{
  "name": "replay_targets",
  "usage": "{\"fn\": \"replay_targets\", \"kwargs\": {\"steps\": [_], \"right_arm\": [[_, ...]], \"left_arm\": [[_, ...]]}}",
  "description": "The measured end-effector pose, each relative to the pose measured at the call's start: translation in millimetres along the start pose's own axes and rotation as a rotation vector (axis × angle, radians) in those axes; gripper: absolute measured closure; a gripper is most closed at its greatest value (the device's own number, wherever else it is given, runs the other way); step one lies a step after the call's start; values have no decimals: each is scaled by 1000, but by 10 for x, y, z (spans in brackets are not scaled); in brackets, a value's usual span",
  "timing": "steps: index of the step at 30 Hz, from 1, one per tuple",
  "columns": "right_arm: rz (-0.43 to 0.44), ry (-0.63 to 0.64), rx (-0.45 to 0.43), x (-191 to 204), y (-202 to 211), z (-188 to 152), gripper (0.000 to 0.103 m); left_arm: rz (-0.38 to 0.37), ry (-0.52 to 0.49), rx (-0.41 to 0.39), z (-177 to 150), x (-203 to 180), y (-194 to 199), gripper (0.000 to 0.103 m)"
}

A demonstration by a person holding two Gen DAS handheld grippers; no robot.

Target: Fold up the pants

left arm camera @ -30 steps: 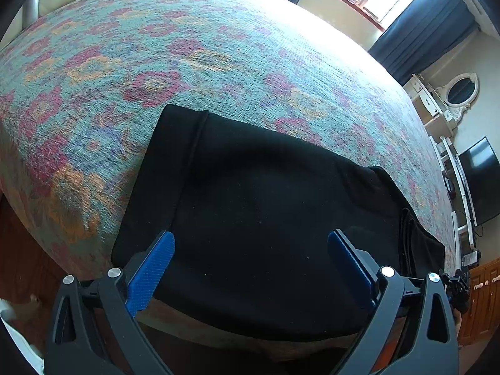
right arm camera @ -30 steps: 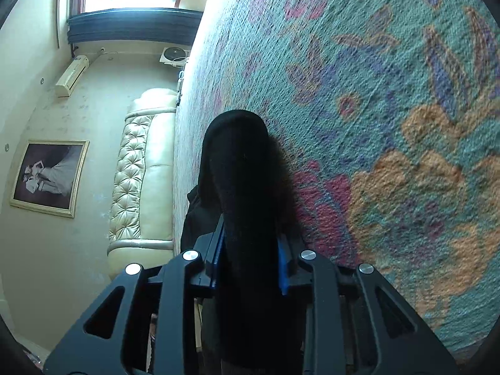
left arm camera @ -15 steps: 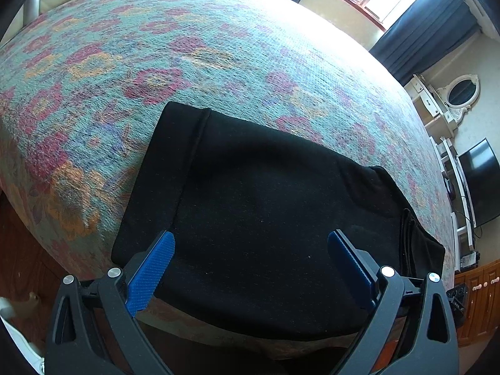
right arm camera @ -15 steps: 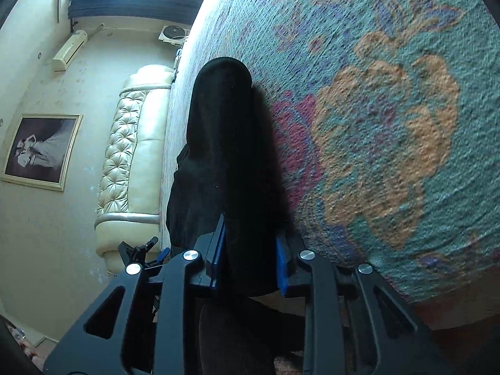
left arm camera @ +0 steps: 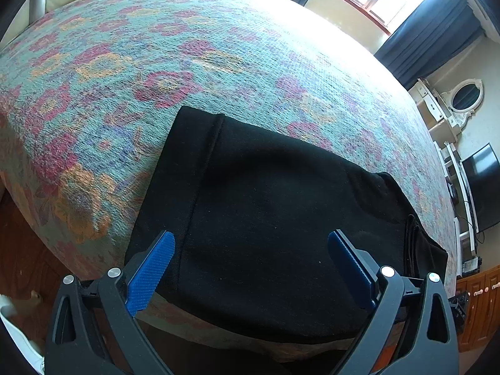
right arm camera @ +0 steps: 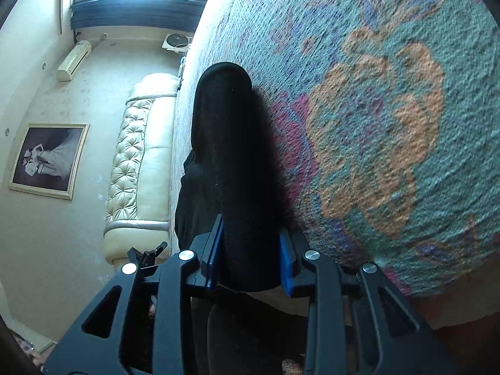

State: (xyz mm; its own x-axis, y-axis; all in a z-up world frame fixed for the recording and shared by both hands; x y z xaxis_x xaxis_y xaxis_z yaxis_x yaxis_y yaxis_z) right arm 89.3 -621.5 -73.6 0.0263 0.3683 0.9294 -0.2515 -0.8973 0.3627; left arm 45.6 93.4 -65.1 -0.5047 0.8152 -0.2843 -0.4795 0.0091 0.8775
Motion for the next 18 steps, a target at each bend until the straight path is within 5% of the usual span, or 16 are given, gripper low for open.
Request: {"fn": "replay_targets", "kwargs": {"steps": [3,5,9,12,18], "right_arm": [[-29,9,-2,-5,55,-58,65],[-65,16,-6,-28,67,-90,74],[-91,-3,-29,-41,85,-88,76],[-90,-38,-59,2,141,-83,67],[-331,135,-207,428,354,-50,44]], "left_arm": [[0,7,-1,8,26,10,6],[-2,8,-2,10,29,18,6],[-5,9,-1,12,44,23,6],[-24,17,3,33,85,37,6],[-78,27,-44,203,391,84,6]]}}
Point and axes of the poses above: each gripper's, at about its wrist camera, not at the fingertips, and y roughly against the way its jaws point, x to its left, z to its top, the point moved 6 cm from there along -y, roughly the way its jaws point, and after that the axes turned 7 degrees about z, right-handed, at the moved point
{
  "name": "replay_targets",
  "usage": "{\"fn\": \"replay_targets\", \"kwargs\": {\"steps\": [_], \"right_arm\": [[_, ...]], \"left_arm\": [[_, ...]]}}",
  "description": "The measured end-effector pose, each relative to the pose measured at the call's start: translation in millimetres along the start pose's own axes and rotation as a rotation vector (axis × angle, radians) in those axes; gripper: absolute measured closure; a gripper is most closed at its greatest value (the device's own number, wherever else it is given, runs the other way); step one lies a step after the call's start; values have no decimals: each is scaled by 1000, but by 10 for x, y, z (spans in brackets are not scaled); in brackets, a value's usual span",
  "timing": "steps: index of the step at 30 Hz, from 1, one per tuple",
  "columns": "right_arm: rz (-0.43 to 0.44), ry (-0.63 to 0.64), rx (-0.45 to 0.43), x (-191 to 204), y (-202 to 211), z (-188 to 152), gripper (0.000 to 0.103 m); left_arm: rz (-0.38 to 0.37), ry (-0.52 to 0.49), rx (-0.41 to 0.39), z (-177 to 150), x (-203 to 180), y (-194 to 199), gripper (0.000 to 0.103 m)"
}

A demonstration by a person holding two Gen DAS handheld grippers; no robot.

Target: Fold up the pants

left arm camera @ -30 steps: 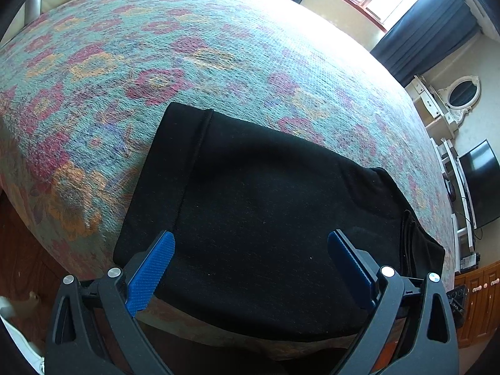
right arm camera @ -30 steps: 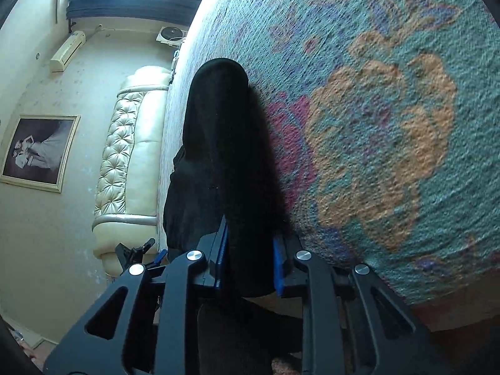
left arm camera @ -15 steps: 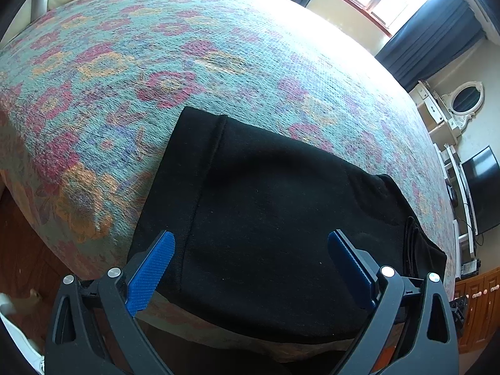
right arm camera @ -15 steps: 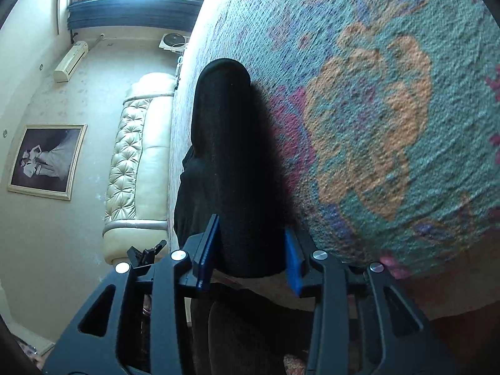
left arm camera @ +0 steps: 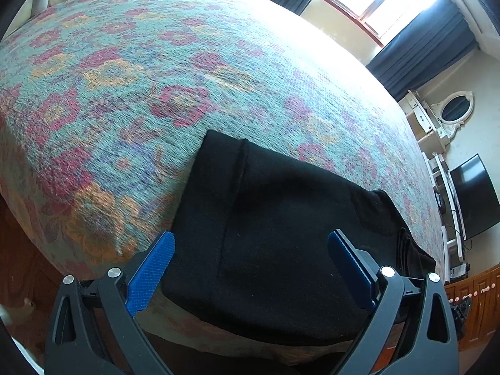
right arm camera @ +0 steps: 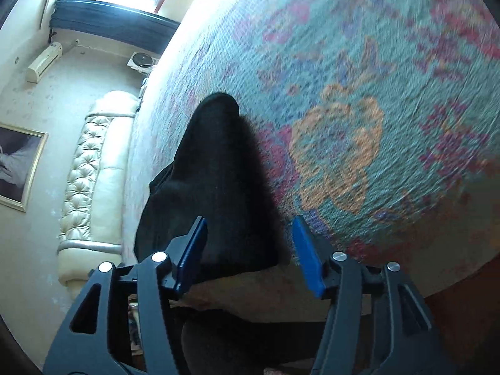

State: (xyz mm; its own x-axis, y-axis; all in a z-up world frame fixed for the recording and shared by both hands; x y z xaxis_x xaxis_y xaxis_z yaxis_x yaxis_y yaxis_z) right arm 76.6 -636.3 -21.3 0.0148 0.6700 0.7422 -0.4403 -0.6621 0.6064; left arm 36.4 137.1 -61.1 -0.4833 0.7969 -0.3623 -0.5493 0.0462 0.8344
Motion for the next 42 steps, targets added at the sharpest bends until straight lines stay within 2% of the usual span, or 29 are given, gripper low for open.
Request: {"fn": "replay_targets", "kwargs": {"steps": [3,7,9,13,18,22,25,26,27,29,35,38,42], "right_arm": [[-14,92,-57,354,51,26,35],[37,158,-47,774,-91,-64,29],[56,175,-16,936,-218,-159,28],[79,199,62,1144,-481,-379,28],[69,220,145,1208,-696,-611,28],[74,229,154,1257,-736,-659,27],[73,222,158,1260,-780,-681,27],[71,220,161,1274,-815,-695,27],[68,220,166,1271,-837,-706,27],[56,218,170,1259,-873,-721,27],[49,214,159,1255,-890,-717,27],[43,227,144,1288,-885,-714,27],[47,237,142,1313,-880,-707,27]], "left_arm": [[-72,74,7,70,260,-32,6],[-235,200,84,91,466,-140,6],[-277,184,99,119,456,-185,6],[-290,72,111,137,367,-285,6],[-411,16,150,106,261,-429,6],[-500,28,145,138,258,-435,6],[-529,28,137,177,212,-450,7],[-531,16,138,172,178,-462,20],[-531,5,154,147,155,-493,49],[-481,27,204,109,187,-655,76],[-518,110,203,89,242,-626,82],[-518,99,182,139,172,-515,84],[-603,124,141,249,-19,-257,85]]}}
Point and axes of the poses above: each gripper's, at about its wrist camera, not at the fingertips, and y roughly against the way its jaws point, x to its left, z to its top, the point moved 6 cm from there along -y, roughly the way its jaws point, and after that the axes turned 7 degrees about z, right-handed, at the moved point
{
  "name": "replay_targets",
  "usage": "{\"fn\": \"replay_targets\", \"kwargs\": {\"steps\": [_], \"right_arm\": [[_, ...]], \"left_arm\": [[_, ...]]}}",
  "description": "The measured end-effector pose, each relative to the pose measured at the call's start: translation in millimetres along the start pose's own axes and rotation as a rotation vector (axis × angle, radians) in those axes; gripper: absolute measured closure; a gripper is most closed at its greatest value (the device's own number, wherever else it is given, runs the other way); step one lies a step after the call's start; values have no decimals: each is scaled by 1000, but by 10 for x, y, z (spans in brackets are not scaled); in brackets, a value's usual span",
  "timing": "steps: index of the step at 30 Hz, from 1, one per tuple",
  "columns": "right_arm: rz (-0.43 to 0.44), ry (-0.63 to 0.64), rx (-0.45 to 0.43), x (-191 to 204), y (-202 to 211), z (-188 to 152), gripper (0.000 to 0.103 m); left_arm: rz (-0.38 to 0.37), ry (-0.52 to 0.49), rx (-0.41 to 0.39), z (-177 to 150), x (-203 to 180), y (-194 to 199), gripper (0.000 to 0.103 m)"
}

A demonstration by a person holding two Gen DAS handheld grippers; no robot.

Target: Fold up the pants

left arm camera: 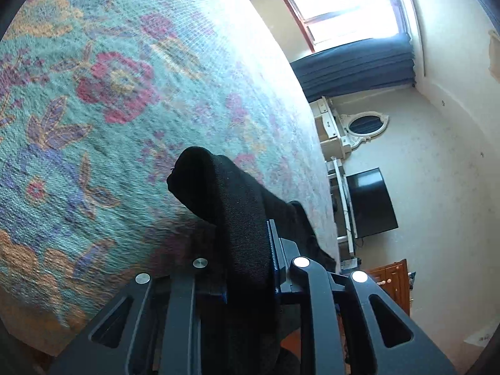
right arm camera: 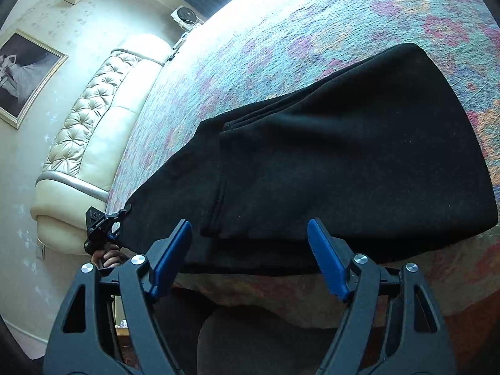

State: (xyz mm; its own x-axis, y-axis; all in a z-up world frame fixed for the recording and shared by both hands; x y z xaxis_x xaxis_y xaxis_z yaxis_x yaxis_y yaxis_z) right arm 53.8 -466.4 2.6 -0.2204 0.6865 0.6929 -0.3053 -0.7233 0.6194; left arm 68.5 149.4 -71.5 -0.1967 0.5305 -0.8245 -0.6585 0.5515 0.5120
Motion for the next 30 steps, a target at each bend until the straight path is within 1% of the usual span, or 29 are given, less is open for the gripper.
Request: {"fn": "replay_targets", "kwargs": {"steps": [4,7,13,16,19,21,24,27,30], "right_arm": [[20,-16,1,7,-28,-2,27],[27,-13,-3,25,-16,-4,27],[45,2,-6,129,-24,-13,27],[51,4,-18,161,-13,0,27],[64,-4,-33,177,14,21,27],[66,-7,-59,175,67,56,27],[44,-35,-146,98,228,143,27],[17,-95,-221,-56,385,215,27],[22,-161,-262,-182,473,260,27]], "left_arm": [[-55,-55,-24,-13,-523,34,87],[-82,-107,-21,-82,-941,-37,88],[-133,-210,18,-306,-1691,-296,88],[-135,-263,56,-463,-2084,-580,88],[-119,-302,110,-649,-2347,-919,88],[-92,-327,147,-789,-2496,-1207,88],[-23,-357,210,-1019,-2619,-1698,88],[66,-414,261,-1279,-2613,-2161,88],[140,-451,310,-1521,-2518,-2537,88]]}}
Point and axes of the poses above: each gripper's, at about its wrist camera, not at the fingertips, and y roughly against the way its jaws point, x to its left, z to its top, the point moved 6 cm from there along -y, roughly the way its jaws point, and after that the axes turned 7 degrees about z, right-handed, at the moved point
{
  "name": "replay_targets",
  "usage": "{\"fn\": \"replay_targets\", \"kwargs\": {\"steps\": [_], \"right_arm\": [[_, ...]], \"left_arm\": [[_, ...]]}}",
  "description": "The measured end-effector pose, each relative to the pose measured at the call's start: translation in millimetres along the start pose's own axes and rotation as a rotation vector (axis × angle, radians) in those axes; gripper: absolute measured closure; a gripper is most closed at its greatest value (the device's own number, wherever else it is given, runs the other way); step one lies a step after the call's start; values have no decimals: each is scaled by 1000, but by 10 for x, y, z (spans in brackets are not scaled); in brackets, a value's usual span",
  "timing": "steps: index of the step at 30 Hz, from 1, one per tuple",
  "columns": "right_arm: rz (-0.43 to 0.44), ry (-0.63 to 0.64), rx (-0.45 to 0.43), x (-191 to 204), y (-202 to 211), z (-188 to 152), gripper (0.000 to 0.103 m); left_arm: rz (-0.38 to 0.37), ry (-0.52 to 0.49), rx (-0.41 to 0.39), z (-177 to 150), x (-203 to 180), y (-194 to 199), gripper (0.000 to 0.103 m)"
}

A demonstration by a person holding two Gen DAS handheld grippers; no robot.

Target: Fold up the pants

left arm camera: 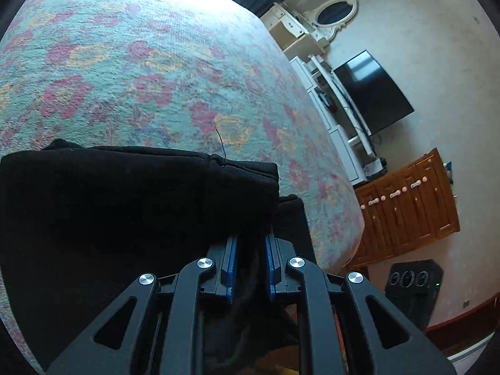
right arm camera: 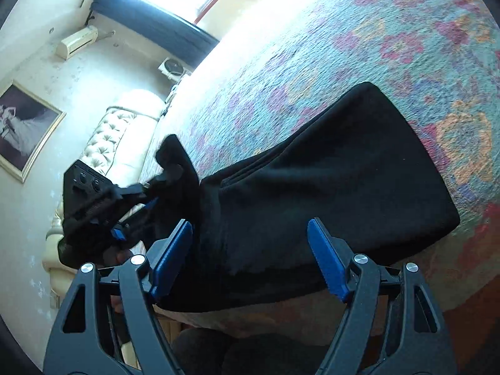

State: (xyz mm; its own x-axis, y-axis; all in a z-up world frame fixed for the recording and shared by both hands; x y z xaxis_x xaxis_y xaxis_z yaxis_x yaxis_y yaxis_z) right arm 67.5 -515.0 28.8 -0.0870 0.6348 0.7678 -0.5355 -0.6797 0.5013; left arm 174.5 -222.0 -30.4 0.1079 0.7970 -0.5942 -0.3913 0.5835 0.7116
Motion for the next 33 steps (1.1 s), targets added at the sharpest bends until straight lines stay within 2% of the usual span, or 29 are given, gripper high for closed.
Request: {"fn": "replay_targets", "kwargs": {"steps": [4,9,12,16,18,19,21,22,25,27,29,30,33], "right_arm": [[7,-33,-8,-65,9,50,26],[14,-25,8,-43,-52,43,26],[5,-21,1,-45,-69,56,26],[-11,-24,-17,-80,-69,85,26],[-9,-43,-11,-109,-100,70,25],[-6,-50,8,-130,-134,58,25],[-3,-64,53,-174,-220,20,23],[3,-77,68,-193,-253,-3,22],[29,-73,116,-186,-355,-21,22],[20,-19,136,-127,-419,0,22],[16,29,154,-70,-491,24,22],[19,38,160,-57,-539,45,22],[52,18,197,-76,-703,56,22]], "left_arm": [[44,28,62,-157,91,-394,88],[69,37,62,-217,142,-450,87],[77,40,55,-212,113,-382,82],[-16,106,35,-203,57,-198,78],[-34,104,18,-206,7,-59,75],[-41,97,4,-210,-10,28,72],[-55,89,-34,-225,-45,231,58],[-53,89,-59,-241,-22,354,57],[-37,107,-125,-308,179,745,52],[-21,139,-161,-375,438,992,29],[-17,188,-179,-453,750,1186,26],[-12,217,-167,-494,904,1226,22],[19,322,-125,-667,1372,1281,21]]}}
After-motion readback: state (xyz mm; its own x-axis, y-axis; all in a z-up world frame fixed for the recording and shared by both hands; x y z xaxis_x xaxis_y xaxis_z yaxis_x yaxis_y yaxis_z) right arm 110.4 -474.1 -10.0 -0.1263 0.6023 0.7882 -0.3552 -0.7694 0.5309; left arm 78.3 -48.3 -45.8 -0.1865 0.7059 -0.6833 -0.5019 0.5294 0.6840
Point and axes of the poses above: each gripper's, at about its wrist camera, not at the fingertips, and y roughly against the way its jaws point, x to its left, z to its top, the point moved 6 cm from there along -y, roughly the way its jaws point, and after that the axes turned 7 degrees about z, right-handed, at the moved point
